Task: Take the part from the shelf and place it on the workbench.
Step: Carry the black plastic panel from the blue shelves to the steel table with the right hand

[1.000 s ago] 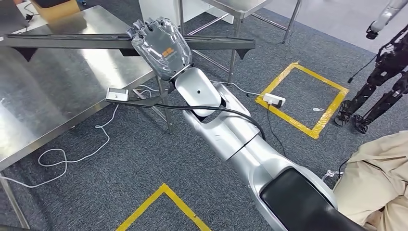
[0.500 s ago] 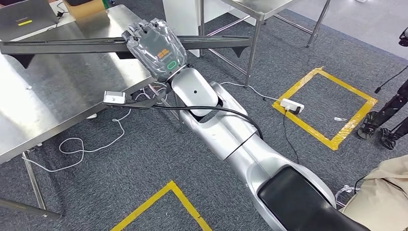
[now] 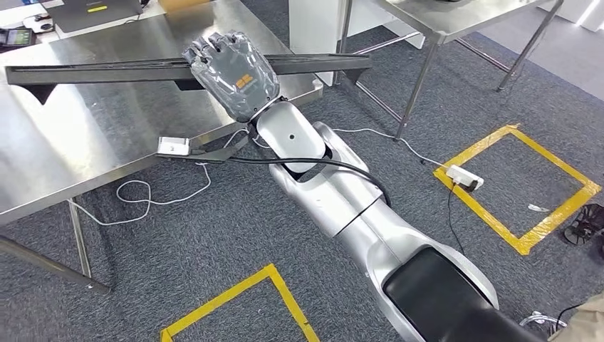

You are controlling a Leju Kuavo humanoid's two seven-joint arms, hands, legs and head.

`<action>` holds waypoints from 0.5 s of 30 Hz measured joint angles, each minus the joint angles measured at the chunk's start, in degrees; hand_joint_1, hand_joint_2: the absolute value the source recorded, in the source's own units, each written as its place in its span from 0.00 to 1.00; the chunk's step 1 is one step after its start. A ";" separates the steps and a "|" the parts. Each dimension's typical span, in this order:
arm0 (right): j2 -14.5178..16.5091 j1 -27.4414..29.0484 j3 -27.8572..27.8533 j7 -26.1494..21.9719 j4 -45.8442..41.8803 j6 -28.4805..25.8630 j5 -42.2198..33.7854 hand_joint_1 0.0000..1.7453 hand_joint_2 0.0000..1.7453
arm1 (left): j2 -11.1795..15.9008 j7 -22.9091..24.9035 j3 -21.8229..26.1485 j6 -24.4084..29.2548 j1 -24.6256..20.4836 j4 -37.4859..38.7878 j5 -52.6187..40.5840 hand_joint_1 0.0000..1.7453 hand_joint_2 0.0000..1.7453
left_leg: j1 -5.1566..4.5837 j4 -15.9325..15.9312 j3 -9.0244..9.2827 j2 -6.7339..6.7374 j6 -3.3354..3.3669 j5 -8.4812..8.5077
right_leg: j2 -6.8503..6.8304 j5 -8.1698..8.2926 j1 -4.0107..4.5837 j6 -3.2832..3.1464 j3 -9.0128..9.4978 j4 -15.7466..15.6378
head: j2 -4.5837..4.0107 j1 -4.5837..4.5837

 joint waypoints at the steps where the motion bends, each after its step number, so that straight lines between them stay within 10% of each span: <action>1: -0.14 0.19 0.01 -0.01 0.04 0.00 0.01 1.00 1.00 | -0.01 -0.01 0.00 -0.02 0.04 0.00 -0.01 0.00 1.00 | 0.02 0.03 -0.01 -0.69 -0.01 0.00 | 0.07 0.21 -0.05 0.34 -0.48 0.62 | 0.00 0.02; 5: -0.22 0.29 0.01 -0.02 0.05 0.00 0.03 1.00 1.00 | -0.03 -0.01 -0.01 -0.04 0.06 0.00 -0.01 0.00 1.00 | 0.01 0.34 -0.16 -3.24 -0.50 -0.06 | 2.39 6.25 -0.71 1.68 5.46 -13.05 | 0.00 0.01; 9: -0.16 0.29 0.04 -0.08 0.05 0.00 0.04 1.00 1.00 | 0.04 0.00 0.01 -0.04 0.32 0.00 -0.04 0.00 1.00 | 0.29 0.46 -0.77 -4.56 -1.82 0.03 | 2.38 7.63 -0.73 0.41 6.98 -16.15 | 0.00 -0.04; 15: 0.13 0.18 0.08 -0.29 0.12 -0.10 0.07 1.00 1.00 | 0.13 -0.01 0.02 -0.04 0.22 0.02 -0.08 0.00 1.00 | 0.44 15.41 -8.03 1.35 -3.23 -7.09 | -0.54 7.59 -0.58 -1.32 7.33 -16.46 | 0.00 -0.70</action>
